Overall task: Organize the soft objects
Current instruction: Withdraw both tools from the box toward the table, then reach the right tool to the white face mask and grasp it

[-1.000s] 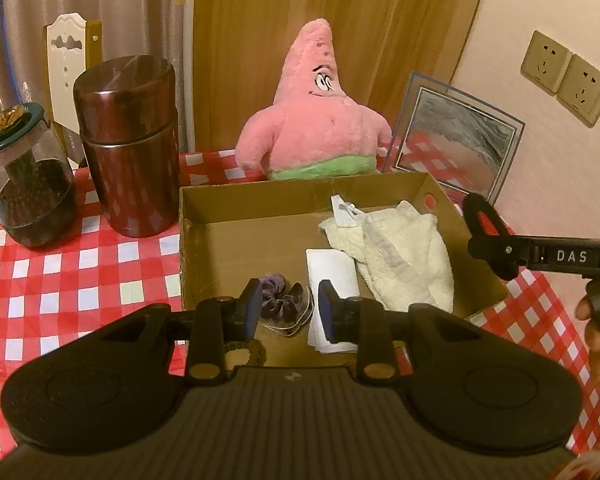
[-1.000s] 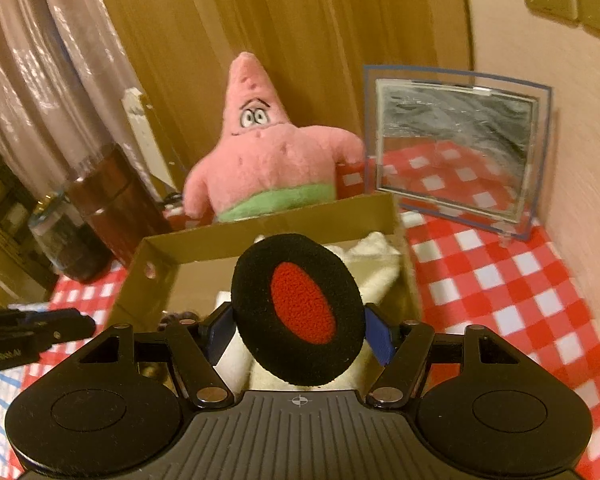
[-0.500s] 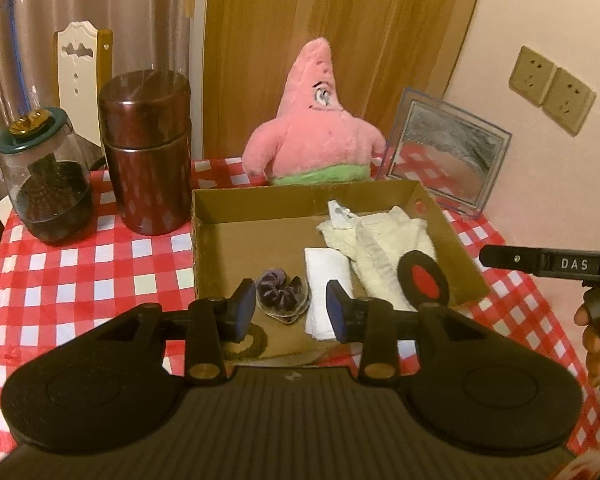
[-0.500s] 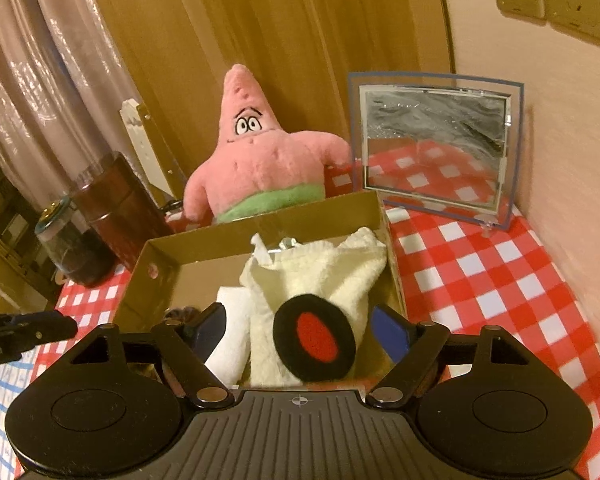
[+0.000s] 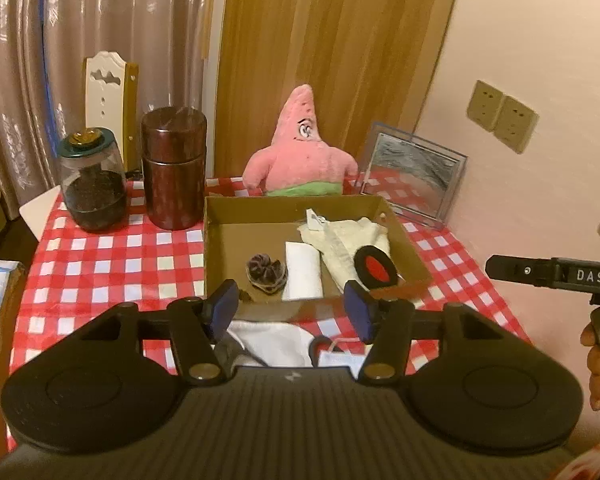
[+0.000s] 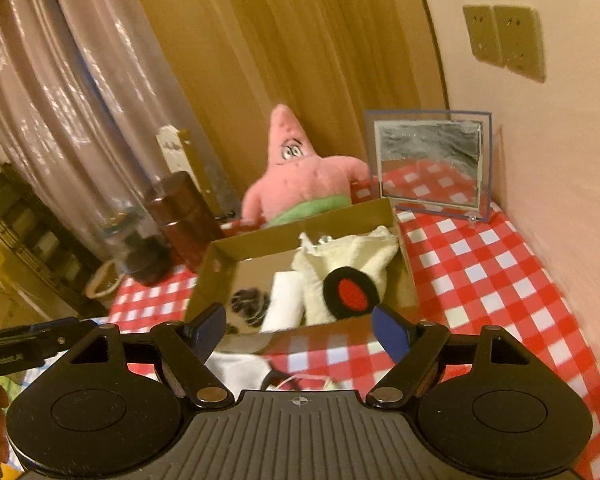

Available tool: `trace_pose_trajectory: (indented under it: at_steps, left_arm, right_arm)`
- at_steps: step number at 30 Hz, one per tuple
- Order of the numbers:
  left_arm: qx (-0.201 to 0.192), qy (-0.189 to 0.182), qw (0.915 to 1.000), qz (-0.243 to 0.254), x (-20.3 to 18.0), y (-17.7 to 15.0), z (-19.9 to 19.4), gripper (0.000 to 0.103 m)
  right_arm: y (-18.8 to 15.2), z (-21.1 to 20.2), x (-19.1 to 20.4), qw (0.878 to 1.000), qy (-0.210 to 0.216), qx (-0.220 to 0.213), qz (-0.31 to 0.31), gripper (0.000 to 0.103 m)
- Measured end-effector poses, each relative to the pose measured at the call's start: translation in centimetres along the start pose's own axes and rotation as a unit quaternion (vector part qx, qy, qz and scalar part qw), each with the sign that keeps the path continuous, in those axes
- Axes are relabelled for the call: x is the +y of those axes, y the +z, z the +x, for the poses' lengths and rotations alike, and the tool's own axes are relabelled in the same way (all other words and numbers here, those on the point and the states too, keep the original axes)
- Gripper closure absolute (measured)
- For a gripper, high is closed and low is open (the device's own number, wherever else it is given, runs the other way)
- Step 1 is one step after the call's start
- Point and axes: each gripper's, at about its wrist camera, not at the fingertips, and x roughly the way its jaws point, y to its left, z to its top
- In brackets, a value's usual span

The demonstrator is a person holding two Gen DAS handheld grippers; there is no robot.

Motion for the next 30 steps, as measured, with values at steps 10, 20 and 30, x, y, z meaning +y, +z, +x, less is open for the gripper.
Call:
trace_pose_trajectory:
  at_steps: [10, 20, 30]
  left_arm:
    - [-0.031, 0.012, 0.9994, 0.005, -3.2, -4.8, -8.6, 0.028]
    - [-0.03, 0.031, 0.9989, -0.015, -4.6, -11.2, -13.2, 0.018]
    - [-0.017, 0.063, 0.9971, -0.039, -5.1, -15.8, -14.3, 0.016]
  right_arm:
    - [-5.1, -9.2, 2.1, 0.999, 0.026, -0.023, 0.018, 0.023]
    - [-11.5, -13.8, 3.0, 1.0, 0.015, -0.021, -0.013, 0.023]
    - [-15.4, -15.4, 3.0, 0.999, 0.005, -0.008, -0.034, 0.023]
